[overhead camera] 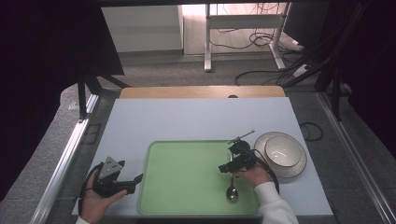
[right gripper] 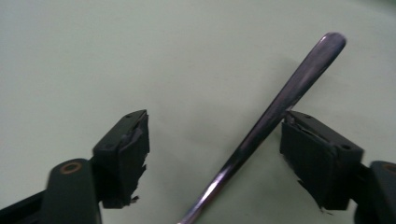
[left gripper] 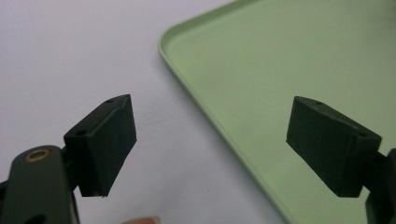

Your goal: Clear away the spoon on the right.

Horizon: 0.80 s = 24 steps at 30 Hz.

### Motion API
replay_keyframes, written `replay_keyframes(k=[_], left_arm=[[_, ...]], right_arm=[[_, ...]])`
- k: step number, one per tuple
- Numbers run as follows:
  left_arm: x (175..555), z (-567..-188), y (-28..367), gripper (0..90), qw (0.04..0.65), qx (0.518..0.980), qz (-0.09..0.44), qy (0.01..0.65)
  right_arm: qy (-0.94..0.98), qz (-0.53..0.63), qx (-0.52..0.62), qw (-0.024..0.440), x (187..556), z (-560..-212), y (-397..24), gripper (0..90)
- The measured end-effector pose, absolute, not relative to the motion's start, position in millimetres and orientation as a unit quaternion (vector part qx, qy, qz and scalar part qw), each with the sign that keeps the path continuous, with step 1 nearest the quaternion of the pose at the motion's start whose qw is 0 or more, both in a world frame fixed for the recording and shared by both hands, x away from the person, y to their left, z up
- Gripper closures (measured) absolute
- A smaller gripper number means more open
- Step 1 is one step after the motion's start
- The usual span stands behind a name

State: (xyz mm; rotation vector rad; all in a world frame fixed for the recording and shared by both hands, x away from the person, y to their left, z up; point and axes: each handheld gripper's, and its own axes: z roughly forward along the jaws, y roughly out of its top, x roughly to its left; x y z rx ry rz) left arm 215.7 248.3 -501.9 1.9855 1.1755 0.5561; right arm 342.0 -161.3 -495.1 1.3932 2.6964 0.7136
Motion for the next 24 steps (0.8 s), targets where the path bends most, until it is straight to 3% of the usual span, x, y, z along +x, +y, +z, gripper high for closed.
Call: replay_keyframes(k=[8,19,24], left_arm=[[215.3,-501.7,248.3,15.6,0.374,0.776,0.219,0.459],[214.7,-501.4,248.7,15.6,0.375,0.776,0.218,0.459],[214.6,-501.7,248.3,15.5,0.374,0.776,0.218,0.458]], right_arm=[[0.872,0.208,0.438,0.058,341.4,-494.3,-159.9,19.2],[0.888,0.229,0.396,0.043,341.3,-488.0,-160.3,24.0],[0.890,0.205,0.397,0.093,343.9,-490.5,-155.5,20.4]])
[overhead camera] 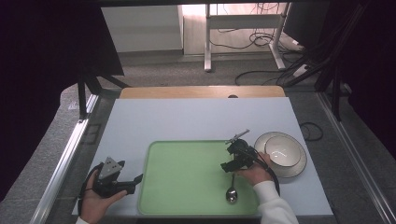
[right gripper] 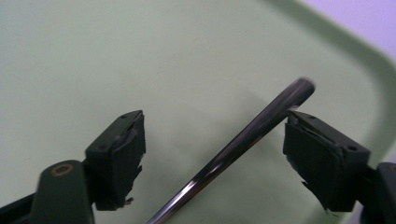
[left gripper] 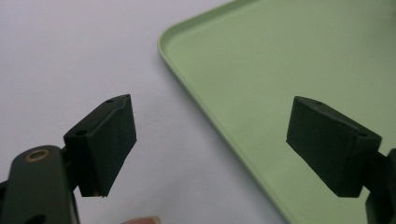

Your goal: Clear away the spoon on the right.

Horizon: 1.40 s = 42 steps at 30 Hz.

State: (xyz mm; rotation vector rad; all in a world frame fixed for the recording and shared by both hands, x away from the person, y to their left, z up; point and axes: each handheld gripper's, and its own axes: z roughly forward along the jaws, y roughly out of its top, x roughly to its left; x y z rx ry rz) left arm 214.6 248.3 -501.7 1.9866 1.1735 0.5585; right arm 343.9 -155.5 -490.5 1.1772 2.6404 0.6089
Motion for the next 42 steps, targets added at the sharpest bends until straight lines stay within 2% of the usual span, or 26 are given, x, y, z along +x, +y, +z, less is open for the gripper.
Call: replay_keyframes(k=[7,14,31,42], left_arm=[[213.7,-501.4,248.7,15.5,0.373,0.776,0.220,0.458],[213.4,-501.4,249.0,15.5,0.375,0.775,0.219,0.459],[214.7,-501.2,250.5,15.5,0.373,0.772,0.222,0.465],[212.8,-502.8,249.9,15.5,0.372,0.773,0.222,0.464]], right_arm=[[0.886,0.230,0.383,0.125,338.5,-475.4,-150.4,16.4],[0.874,0.234,0.404,0.130,343.9,-476.2,-156.4,10.7],[0.853,0.324,0.395,0.107,333.9,-444.7,-169.8,12.9],[0.836,0.376,0.385,0.112,311.4,-428.6,-202.3,18.0]])
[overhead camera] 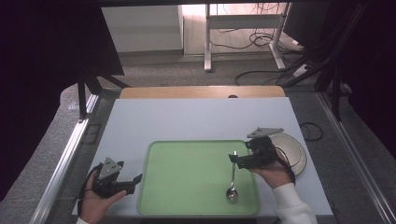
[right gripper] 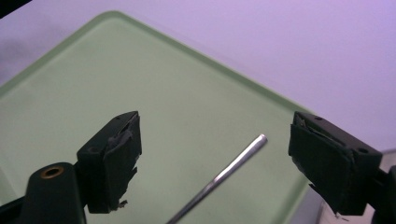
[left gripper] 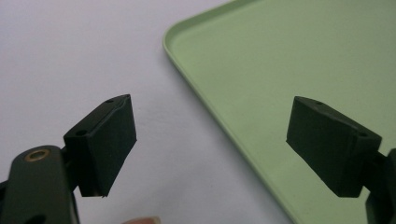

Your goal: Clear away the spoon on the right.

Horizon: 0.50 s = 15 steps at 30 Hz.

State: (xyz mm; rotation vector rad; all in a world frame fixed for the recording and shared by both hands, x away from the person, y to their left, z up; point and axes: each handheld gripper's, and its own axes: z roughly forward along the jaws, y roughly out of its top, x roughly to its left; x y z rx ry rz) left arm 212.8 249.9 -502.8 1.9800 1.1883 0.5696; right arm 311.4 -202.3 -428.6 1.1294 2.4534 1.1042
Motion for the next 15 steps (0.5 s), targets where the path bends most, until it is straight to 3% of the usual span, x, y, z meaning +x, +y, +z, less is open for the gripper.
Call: replay_keyframes(k=[15], left_arm=[[212.3,-501.7,252.5,15.5,0.378,0.769,0.223,0.465]], right_arm=[[0.795,0.424,0.413,0.131,274.4,-444.9,-268.1,21.7]])
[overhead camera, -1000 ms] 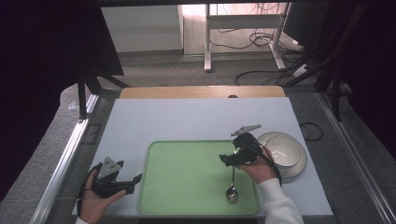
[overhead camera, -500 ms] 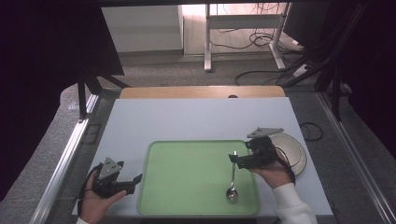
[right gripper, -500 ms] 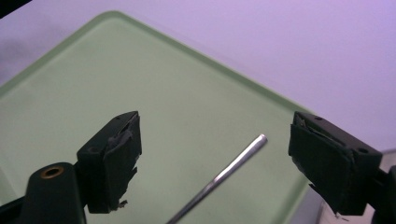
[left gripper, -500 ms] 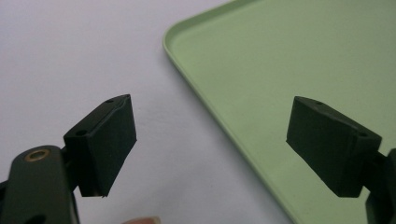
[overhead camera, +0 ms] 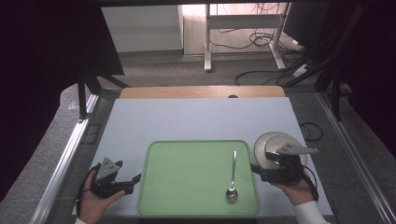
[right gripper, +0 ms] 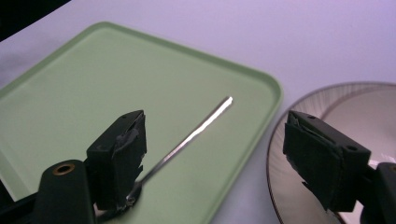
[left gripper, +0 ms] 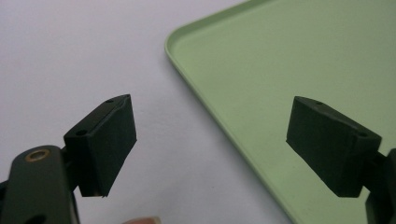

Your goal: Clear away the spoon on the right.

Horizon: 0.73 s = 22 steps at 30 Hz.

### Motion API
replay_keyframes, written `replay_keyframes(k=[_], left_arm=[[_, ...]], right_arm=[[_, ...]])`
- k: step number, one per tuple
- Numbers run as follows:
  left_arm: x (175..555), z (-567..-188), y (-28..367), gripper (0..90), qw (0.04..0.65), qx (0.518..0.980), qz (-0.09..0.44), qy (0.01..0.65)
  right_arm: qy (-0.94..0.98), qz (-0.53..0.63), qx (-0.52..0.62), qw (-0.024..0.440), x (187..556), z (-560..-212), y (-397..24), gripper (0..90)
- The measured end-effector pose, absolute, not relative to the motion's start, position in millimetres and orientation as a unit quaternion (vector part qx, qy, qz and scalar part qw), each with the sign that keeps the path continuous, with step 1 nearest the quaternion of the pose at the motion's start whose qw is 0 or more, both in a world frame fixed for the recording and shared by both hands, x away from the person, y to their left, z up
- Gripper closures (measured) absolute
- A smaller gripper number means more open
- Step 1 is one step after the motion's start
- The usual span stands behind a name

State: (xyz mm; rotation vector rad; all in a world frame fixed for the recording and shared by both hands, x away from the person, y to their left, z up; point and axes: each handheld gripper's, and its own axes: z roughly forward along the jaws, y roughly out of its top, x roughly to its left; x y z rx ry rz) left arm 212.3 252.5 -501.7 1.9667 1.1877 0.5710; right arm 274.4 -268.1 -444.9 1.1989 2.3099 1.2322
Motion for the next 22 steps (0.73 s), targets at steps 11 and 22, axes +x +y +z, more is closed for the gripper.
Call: replay_keyframes(k=[11,22], left_arm=[[213.8,-503.6,250.3,15.6,0.372,0.771,0.222,0.466],[213.8,-503.2,252.0,15.6,0.374,0.769,0.225,0.467]], right_arm=[[0.790,0.427,0.421,0.130,269.2,-454.3,-284.3,23.0],[0.788,0.438,0.409,0.140,267.8,-446.8,-277.2,22.4]])
